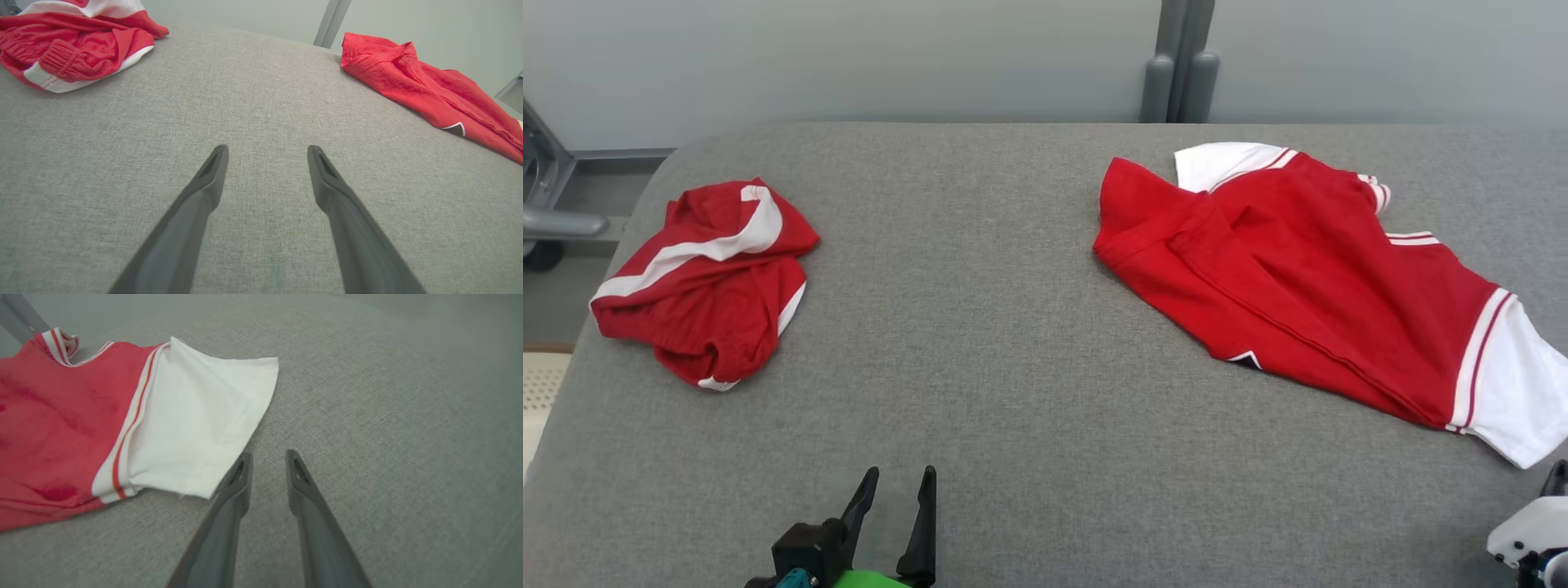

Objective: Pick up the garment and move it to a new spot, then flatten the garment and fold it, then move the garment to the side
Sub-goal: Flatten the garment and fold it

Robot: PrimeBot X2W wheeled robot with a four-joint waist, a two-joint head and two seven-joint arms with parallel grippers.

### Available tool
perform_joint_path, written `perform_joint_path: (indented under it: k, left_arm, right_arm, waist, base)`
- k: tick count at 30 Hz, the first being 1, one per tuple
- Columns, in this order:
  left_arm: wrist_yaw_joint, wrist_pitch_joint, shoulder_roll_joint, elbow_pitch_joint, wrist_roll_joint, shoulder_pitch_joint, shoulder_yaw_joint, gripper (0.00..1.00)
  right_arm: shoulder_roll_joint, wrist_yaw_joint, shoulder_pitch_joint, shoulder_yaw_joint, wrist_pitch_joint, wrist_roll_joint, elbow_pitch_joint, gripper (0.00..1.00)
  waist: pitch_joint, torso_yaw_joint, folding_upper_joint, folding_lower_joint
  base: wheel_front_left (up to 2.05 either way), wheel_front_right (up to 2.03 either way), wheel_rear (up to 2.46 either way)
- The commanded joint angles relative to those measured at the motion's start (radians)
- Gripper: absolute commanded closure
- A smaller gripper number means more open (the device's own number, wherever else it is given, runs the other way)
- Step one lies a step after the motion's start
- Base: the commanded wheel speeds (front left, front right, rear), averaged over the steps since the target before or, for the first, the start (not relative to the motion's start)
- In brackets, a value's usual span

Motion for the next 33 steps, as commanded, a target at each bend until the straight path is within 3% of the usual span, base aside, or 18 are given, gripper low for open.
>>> perform_joint_path:
  k: [1,10,22,33]
  left_arm:
    - [-0.003,0.000,0.003,-0.001,0.000,0.016,0.006,0.00]
    - [0.022,0.000,0.003,-0.031,0.025,0.015,0.024,0.00]
    - [0.048,0.000,0.003,-0.091,0.054,0.011,0.058,0.00]
    - [0.033,0.000,0.003,-0.116,0.075,-0.026,0.040,0.00]
  right_arm:
    - [-0.003,-0.001,0.022,0.004,-0.003,-0.008,-0.019,0.00]
    - [0.016,-0.001,0.090,0.192,-0.003,0.027,-0.247,0.00]
    - [0.022,-0.001,0.149,0.396,-0.003,0.084,-0.541,0.00]
    - [0.025,-0.001,0.205,0.494,-0.003,0.104,-0.605,0.00]
  waist:
    - [-0.025,-0.037,0.0000,0.0000]
    - [-0.046,-0.129,0.0000,0.0000]
    - [-0.064,-0.152,0.0000,0.0000]
    - [-0.049,-0.166,0.0000,0.0000]
  base:
    - [0.00,0.00,0.00]
    - [0.00,0.00,0.00]
    - [0.00,0.00,0.00]
    - [0.00,0.00,0.00]
